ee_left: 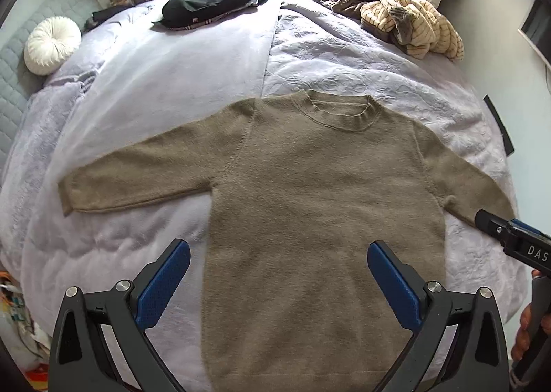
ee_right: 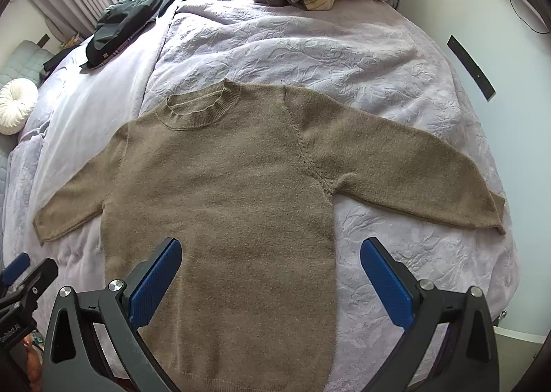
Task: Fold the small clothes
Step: 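Move the left tool toward the sleeve cuff of the brown sweater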
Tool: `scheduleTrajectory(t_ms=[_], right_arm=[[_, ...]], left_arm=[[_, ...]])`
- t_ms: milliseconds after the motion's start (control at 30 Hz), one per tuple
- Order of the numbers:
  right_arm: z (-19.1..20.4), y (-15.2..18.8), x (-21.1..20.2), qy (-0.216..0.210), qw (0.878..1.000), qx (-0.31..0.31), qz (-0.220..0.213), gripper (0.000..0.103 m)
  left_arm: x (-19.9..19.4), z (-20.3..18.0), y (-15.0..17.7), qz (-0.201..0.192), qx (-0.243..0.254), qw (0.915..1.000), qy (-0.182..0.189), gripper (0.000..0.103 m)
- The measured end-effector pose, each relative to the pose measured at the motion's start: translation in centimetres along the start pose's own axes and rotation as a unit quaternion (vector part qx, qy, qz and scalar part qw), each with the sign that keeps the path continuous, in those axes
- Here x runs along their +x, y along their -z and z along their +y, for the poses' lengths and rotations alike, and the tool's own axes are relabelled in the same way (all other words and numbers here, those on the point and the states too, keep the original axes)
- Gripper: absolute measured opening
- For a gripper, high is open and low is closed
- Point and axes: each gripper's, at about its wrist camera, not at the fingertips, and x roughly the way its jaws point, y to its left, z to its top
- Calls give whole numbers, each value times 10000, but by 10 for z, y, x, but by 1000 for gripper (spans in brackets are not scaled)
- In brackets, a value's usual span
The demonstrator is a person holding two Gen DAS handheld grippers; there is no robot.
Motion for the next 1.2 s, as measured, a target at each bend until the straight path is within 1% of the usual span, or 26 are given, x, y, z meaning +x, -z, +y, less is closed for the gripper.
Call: scheduleTrajectory(t_ms=[100,133,267,433,533,733,800,900,1200], right_arm=[[-1,0,2,64,10000,0,-24,103],[-1,0,1,29,10000,39,39,103],[-5,-1,3,-23,9999,111,65,103],[-9,1,8,-52,9998,217,16,103],[-10,3,12,-91,9995,286,117,103],[-9,4,16,11,9996,258,119,103],[-10,5,16,52,9997,238,62,103],[-11,3,16,-15,9997,241,-59,103],[-13,0,14,-3,9998,220,-17,103]], left_arm=[[3,0,0,148,-46,9998,95,103],[5,0,1,187,-61,9997,112,103],[8,-4,3,293,-19,9996,60,103],[7,-6,1,305,70,9995,-11,103],[7,-5,-1,293,84,9995,-67,103],[11,-5,0,365,69,9992,-112,103],[12,-5,0,395,47,9992,-104,103],[13,-5,0,413,35,9991,-77,103],[16,-4,-1,427,-2,9991,-49,103]])
